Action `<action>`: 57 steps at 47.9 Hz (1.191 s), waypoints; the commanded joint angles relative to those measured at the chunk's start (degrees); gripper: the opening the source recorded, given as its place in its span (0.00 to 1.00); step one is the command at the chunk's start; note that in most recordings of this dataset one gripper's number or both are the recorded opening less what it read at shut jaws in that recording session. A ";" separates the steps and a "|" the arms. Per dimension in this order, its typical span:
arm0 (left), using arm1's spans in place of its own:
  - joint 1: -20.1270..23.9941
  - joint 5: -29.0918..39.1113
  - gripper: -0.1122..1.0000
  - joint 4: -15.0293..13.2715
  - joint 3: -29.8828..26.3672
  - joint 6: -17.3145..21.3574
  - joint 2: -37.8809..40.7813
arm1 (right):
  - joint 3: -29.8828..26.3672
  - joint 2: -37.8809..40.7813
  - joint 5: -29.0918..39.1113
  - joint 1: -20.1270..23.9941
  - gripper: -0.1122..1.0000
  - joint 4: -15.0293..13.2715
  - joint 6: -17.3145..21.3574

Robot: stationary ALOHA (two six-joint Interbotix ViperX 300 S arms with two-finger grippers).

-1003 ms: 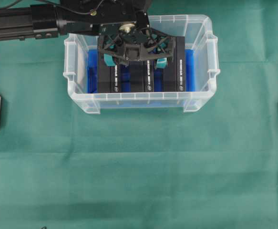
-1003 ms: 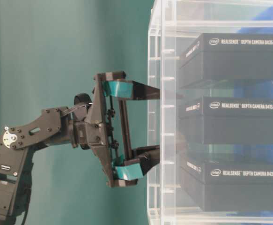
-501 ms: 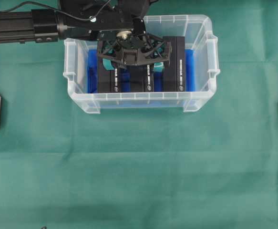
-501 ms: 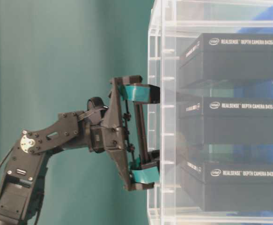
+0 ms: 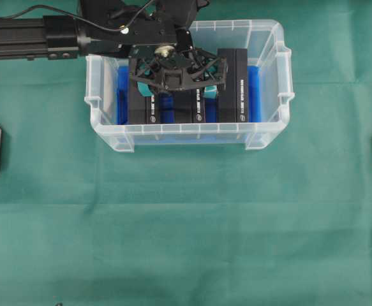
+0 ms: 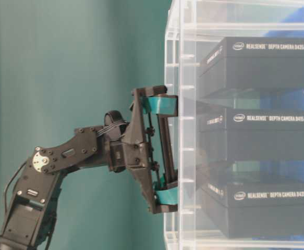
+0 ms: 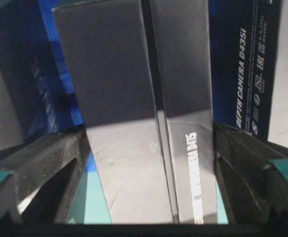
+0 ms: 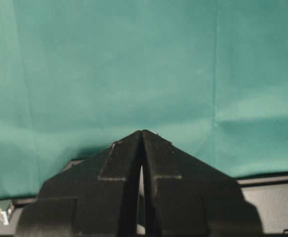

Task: Take the box out of the case with the left arm.
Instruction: 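Lower the left gripper around the middle box and close on it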

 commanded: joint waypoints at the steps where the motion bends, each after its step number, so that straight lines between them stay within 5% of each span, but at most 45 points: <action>1: -0.18 -0.26 0.98 0.18 -1.41 0.18 0.26 | -1.05 0.09 -0.26 -0.09 0.11 -0.18 0.09; 16: -0.09 0.18 0.93 -0.18 -2.64 0.00 1.14 | -1.14 0.09 -0.26 -0.09 0.11 -0.09 0.09; 24: -0.09 0.26 0.65 -0.44 -3.52 -0.26 1.32 | -1.14 0.09 -0.26 -0.09 0.11 -0.18 0.09; 42: 0.09 0.88 0.65 -0.44 -4.04 -2.02 0.70 | -1.05 0.18 -0.26 -0.09 0.11 -0.18 0.09; 57: -0.09 8.00 0.65 -0.44 -7.38 -3.34 -2.11 | -1.05 0.26 -0.26 -0.09 0.11 -0.18 0.09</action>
